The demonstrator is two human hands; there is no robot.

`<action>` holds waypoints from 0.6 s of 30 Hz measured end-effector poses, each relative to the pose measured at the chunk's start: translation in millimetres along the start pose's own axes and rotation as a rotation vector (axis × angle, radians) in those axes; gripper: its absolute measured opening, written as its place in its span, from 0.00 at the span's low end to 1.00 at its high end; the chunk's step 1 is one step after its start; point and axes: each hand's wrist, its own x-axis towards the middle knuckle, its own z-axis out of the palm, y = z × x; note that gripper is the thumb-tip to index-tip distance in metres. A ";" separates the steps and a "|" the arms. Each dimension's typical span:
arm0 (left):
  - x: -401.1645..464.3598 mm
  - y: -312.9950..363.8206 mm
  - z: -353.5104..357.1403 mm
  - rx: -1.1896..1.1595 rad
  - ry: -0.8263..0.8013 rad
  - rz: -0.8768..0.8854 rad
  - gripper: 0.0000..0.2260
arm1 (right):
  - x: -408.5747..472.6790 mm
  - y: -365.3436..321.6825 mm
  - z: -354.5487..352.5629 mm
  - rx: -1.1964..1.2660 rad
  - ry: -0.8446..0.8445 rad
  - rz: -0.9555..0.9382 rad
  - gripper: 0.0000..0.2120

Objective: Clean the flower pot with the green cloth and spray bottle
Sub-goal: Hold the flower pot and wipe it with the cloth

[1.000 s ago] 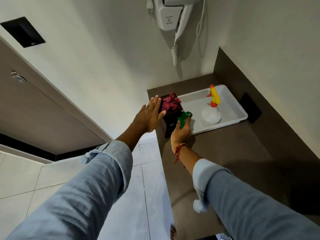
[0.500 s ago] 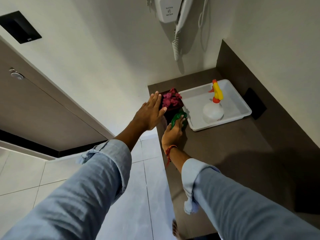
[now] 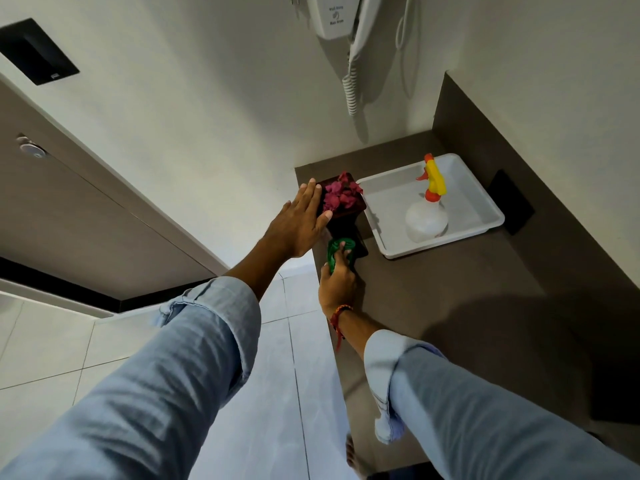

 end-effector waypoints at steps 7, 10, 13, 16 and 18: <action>-0.5 0.5 -0.3 0.011 -0.016 0.001 0.31 | 5.3 12.7 -41.4 -0.059 -0.205 -0.105 0.17; -1.0 0.6 -0.4 0.015 -0.007 0.003 0.31 | 7.1 10.7 -49.4 0.013 -0.119 -0.057 0.16; -1.1 -0.2 -0.5 0.001 0.001 0.007 0.31 | 8.7 5.2 -49.5 0.059 0.129 0.087 0.17; -1.0 -0.7 0.5 -0.002 0.005 0.005 0.31 | 14.6 5.4 -49.3 0.084 0.296 0.189 0.18; -0.5 -2.2 1.2 -0.005 0.006 0.000 0.31 | 17.5 1.8 -42.5 0.075 0.308 0.167 0.19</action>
